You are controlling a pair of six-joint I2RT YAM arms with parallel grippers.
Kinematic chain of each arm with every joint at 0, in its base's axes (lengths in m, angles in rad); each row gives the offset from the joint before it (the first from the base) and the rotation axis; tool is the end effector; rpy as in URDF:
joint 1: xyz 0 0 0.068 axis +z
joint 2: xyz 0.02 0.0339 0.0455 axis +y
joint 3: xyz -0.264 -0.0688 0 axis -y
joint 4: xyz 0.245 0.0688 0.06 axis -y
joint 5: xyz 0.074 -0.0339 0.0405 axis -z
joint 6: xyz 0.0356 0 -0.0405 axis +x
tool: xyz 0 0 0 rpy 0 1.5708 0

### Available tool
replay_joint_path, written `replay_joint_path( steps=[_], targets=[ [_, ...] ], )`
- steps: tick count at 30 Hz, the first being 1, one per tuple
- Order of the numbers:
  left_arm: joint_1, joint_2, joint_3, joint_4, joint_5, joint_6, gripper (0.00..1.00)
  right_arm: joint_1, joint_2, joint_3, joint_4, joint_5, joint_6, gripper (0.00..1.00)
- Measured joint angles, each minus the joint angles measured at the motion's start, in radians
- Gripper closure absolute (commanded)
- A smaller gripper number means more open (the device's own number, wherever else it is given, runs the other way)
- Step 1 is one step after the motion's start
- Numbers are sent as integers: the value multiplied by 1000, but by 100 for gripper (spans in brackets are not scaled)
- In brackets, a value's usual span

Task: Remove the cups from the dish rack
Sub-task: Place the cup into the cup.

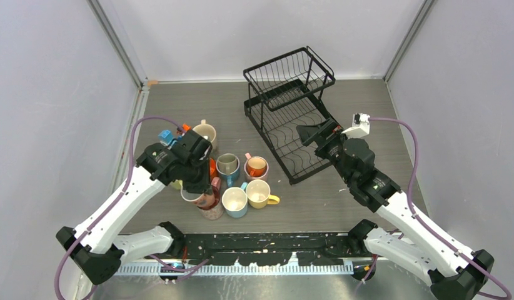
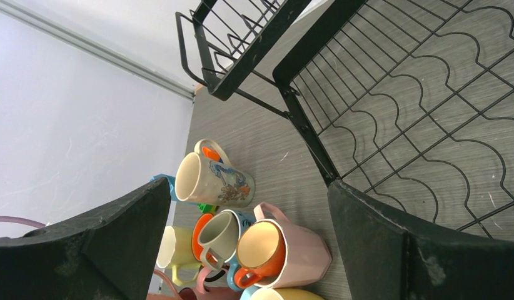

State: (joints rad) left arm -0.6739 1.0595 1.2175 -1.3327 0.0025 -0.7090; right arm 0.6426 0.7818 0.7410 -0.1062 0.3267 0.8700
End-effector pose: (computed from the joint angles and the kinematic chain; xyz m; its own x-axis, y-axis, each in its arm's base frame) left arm 0.1294 -0.1034 0.3404 -0.9540 -0.0714 -0.2913 0.0049 0.9675 -0.2529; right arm 0.1561 0.1026 0.3337 -0.3152 0.6683 -0.6738 -0.1125 0.6787 0.7258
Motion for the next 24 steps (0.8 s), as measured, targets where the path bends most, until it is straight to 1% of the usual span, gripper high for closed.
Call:
replay_joint_path(
  steps=[13, 24],
  targets=[
    [0, 0, -50, 44, 36, -18, 100, 0, 0, -22, 8, 0, 3, 0],
    [0, 1, -69, 80, 35, -19, 100, 0, 0, -33, 10, -3, 8, 0]
  ],
)
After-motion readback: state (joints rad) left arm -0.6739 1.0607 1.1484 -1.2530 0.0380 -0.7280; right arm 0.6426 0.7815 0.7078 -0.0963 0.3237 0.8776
